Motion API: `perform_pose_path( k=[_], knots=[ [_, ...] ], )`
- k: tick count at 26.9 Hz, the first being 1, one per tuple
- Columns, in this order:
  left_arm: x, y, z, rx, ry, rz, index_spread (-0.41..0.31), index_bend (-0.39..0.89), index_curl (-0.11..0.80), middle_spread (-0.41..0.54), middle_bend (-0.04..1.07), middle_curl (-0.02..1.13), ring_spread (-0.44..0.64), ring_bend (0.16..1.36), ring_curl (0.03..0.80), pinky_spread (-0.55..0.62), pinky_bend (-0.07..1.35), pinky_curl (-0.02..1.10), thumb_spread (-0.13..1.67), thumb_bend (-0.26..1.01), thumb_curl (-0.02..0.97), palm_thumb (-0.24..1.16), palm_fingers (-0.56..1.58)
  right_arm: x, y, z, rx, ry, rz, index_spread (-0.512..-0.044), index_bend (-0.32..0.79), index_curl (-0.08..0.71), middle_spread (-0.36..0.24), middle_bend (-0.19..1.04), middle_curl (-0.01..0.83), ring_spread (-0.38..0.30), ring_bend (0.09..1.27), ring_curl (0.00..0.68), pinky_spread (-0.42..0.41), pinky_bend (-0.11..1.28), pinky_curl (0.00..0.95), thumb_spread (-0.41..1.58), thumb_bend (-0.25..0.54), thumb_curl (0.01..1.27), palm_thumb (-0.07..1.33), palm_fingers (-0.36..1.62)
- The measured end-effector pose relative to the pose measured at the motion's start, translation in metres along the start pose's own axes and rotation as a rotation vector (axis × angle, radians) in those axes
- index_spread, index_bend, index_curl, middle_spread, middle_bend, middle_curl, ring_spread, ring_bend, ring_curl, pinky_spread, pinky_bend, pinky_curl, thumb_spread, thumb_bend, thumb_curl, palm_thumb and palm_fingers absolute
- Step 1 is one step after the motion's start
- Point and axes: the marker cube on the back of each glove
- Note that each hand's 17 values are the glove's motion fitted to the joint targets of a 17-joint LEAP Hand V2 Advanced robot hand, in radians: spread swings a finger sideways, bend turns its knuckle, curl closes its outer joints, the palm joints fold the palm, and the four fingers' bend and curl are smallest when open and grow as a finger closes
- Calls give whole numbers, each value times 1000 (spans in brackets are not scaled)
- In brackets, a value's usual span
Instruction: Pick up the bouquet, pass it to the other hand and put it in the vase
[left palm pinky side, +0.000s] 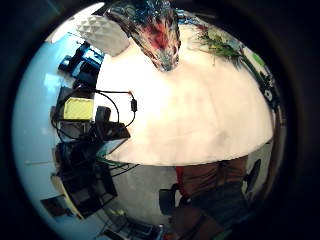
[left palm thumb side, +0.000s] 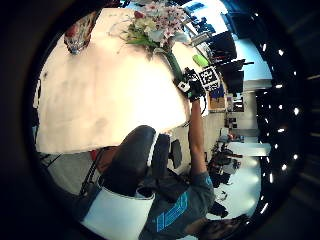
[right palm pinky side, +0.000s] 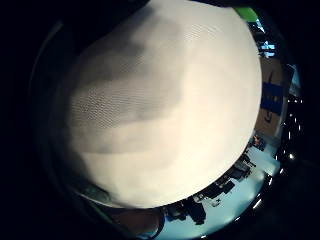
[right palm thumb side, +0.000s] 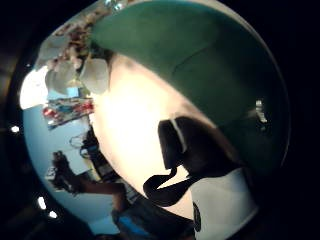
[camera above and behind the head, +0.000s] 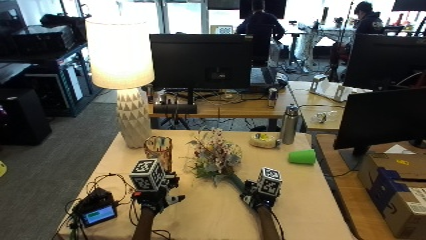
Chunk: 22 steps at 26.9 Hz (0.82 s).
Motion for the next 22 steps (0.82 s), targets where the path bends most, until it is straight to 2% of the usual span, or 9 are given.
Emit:
perform_pose_path(
  k=[1,2,3,7,10,12,14,19,22],
  knots=[
    [-2,-1,2,-4,4,-3,-105,132,243,78,193,294,355,592,251,504,334,281,947,-29,282,171,152,6,-1,4,-16,36,59,-300,140,129,108,237,277,247,294,203,354,647,333,1094,24,266,455,-22],
    [-3,-2,3,-7,9,-5,-105,133,243,79,193,296,357,593,252,504,334,283,947,-29,283,171,151,14,-4,9,-27,82,120,-306,289,180,80,277,292,228,304,209,351,540,306,1124,62,279,521,131],
    [-4,-4,5,-8,14,-6,-105,133,244,79,193,297,358,594,253,504,335,284,947,-29,285,171,150,23,-9,15,-26,129,171,-313,342,188,63,272,289,218,289,195,345,496,292,1141,74,285,549,187],
    [-6,-5,6,-14,20,-5,-104,130,245,81,194,303,360,602,257,505,341,291,947,-29,289,170,142,37,-24,24,72,252,227,-317,407,234,-9,263,299,152,297,200,314,446,273,1184,124,307,662,393],
    [-6,-3,4,-22,22,-8,-104,132,246,81,194,306,361,605,259,505,343,294,952,-29,292,170,139,32,-25,20,160,296,215,-293,470,273,-45,251,305,80,335,216,283,437,265,1188,147,321,735,680],
    [-5,-4,3,-23,27,-8,-104,132,248,82,194,309,362,606,261,505,344,296,953,-29,294,169,138,30,-25,16,195,306,213,-288,399,270,-63,290,324,17,413,245,214,450,271,1189,146,327,754,886],
    [-3,-6,1,-17,35,0,-104,127,247,82,197,312,362,609,262,505,346,299,954,-29,295,169,134,29,-25,14,212,290,214,-279,123,211,-109,431,376,-73,644,319,4,613,323,1171,144,339,781,1354],
    [13,-19,-18,58,111,53,-104,126,246,84,198,318,363,614,265,505,350,303,957,-29,298,169,129,14,-13,-7,276,202,209,-270,70,224,-155,539,445,-137,886,443,-149,705,399,1098,110,371,809,1392],
    [33,-32,-38,170,279,129,-104,124,246,86,199,322,355,625,270,505,352,307,958,-29,300,169,139,-6,-8,-31,378,73,159,-270,82,225,-169,590,474,-157,956,484,-192,754,431,1067,94,387,827,1373]
  ],
)
